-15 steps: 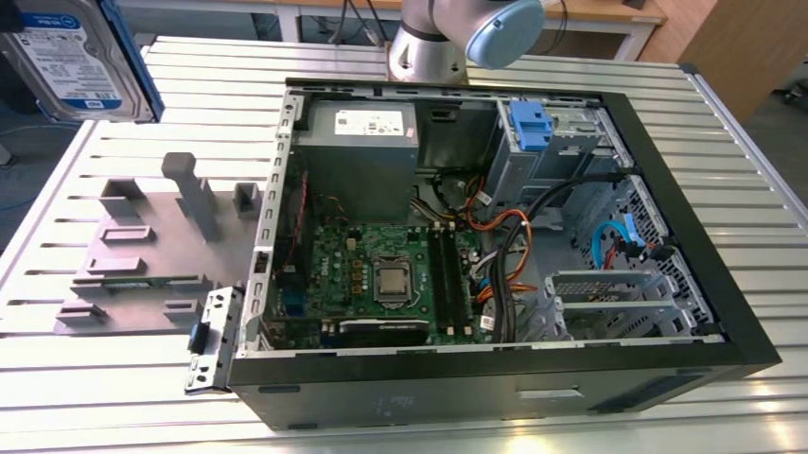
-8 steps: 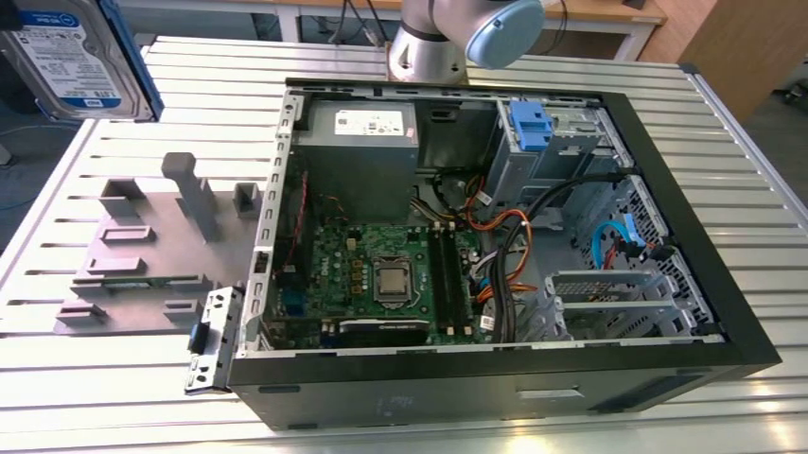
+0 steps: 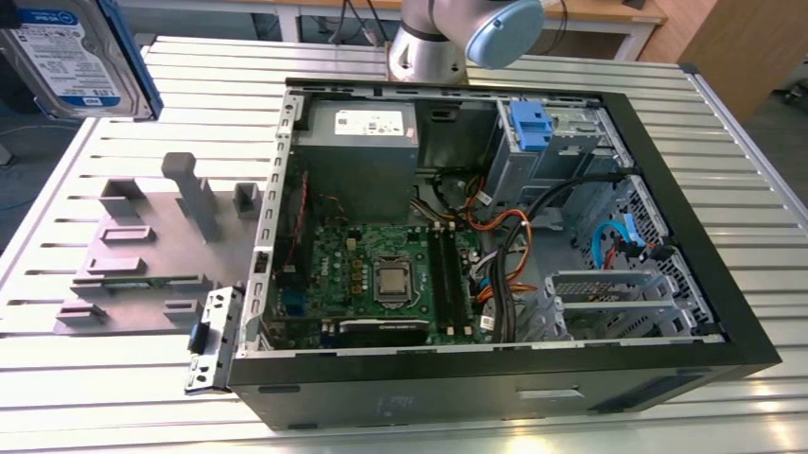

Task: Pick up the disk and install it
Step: 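Pick up the disk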

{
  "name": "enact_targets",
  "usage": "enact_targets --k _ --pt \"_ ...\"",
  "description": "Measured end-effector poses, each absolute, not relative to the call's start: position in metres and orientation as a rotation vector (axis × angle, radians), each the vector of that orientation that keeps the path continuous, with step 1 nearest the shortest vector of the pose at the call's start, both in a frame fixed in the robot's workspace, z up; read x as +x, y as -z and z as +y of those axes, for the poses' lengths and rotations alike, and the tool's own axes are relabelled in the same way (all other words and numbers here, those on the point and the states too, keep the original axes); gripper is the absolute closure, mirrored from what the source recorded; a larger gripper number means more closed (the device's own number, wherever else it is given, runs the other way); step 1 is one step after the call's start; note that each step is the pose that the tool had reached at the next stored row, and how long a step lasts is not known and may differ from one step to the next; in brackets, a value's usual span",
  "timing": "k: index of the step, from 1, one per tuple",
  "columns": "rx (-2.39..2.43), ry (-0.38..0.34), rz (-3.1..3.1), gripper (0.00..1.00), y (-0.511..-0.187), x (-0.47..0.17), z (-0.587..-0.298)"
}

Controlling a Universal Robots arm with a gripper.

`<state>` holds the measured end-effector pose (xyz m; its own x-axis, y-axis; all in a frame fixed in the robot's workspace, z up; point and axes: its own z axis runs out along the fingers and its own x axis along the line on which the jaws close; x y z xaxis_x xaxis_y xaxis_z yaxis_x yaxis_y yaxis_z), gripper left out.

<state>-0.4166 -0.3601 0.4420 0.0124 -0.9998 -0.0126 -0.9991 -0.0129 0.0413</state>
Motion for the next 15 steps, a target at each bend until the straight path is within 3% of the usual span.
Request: enact_targets --k 15 --pt "2.22 0.059 -2.192 0.64 -0.4488 -0.4166 -0.3601"
